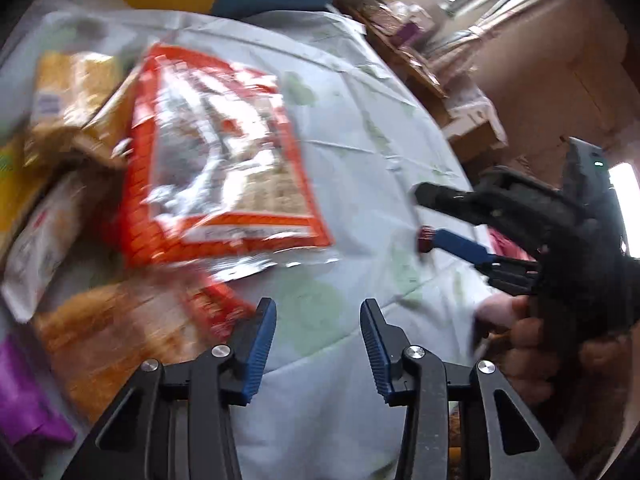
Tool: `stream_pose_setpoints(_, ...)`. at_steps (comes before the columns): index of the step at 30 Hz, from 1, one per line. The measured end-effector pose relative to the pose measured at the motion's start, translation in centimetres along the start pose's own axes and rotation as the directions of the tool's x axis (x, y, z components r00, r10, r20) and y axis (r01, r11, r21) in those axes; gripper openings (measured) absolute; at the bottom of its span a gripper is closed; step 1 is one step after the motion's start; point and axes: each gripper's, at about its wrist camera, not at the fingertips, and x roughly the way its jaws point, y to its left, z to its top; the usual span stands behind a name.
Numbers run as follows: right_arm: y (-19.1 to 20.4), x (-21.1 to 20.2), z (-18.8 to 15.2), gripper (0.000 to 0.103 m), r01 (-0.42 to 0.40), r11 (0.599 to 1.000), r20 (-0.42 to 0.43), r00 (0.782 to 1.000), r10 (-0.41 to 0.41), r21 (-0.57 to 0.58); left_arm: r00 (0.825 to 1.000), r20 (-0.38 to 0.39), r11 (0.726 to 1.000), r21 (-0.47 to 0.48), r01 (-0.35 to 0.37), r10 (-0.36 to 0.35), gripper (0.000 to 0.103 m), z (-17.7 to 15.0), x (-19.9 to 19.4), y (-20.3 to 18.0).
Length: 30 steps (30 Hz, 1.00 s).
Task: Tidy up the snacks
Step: 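Move the open left gripper onto the red-orange peanut snack bag, then close the left gripper on the red-orange snack bag's edge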
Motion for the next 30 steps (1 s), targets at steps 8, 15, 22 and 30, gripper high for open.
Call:
stream_pose_setpoints(8,0.2,-0.2,-0.1,0.061,-0.021,1.000,-0.004,1.000,0.021,-0.015,0.988,0.151,0.998,-0.045,0.033,-0.026,0.040,1.1,-4.2,2.0)
stream_pose_setpoints(15,0.6,-0.1,-0.3,0.061,-0.020,0.999,-0.021,1.000,0.019,-0.032,0.975,0.174,0.988,0.051,-0.146,0.135,0.040,3.0,-3.9,2.5)
stream_pose_setpoints(22,0.7,0.0,-0.4,0.061,-0.008,0.999,-0.033,0.999,0.007,-0.041,0.962,0.192,0.973,0.082,-0.214,0.195,0.041,5.1,-2.1,3.3)
stream_pose_setpoints(30,1.1,0.3,-0.5,0.061,-0.007,0.998,-0.049,0.999,0.004,-0.062,0.957,0.202,0.969,0.094,-0.230,0.208,0.051,6.5,-2.9,3.6)
